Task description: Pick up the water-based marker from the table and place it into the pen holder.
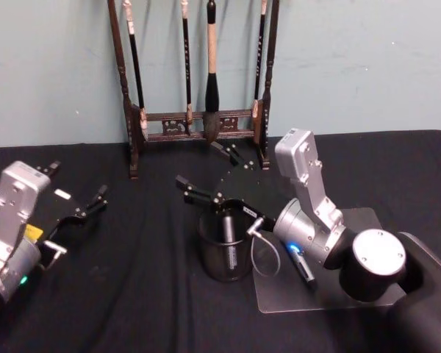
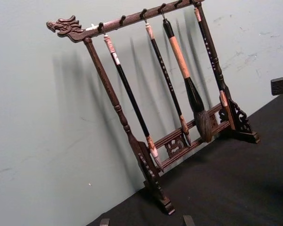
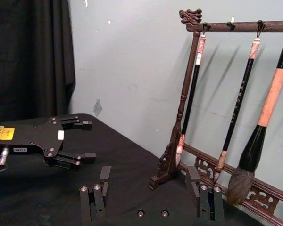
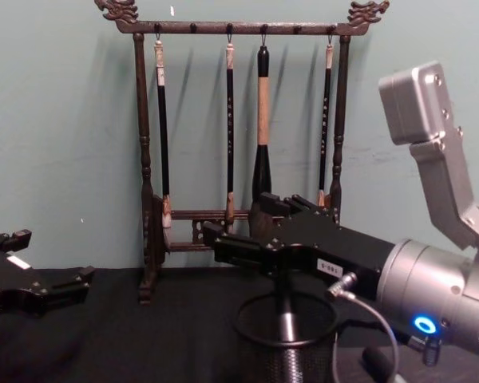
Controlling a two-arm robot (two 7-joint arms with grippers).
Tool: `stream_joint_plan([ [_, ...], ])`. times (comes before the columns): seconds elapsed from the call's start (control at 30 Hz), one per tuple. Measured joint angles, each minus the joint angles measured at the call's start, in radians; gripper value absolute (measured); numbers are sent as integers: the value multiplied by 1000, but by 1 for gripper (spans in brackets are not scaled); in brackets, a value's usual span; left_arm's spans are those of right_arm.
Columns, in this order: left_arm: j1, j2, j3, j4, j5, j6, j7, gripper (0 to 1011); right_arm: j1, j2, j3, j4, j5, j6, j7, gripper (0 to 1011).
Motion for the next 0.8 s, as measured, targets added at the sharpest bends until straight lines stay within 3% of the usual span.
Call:
stream_joint_plan([
  [0.47,0,0,0,0,0,0,0,1009,-64,62,40,-117,32,89,-32,1002],
  [0.7,0,0,0,0,0,0,0,1009,-106,81,70,-174,44,136,-80,1002],
  [0.8,0,0,0,0,0,0,0,1009,-140,87,101,-217,45,178,-133,1002],
])
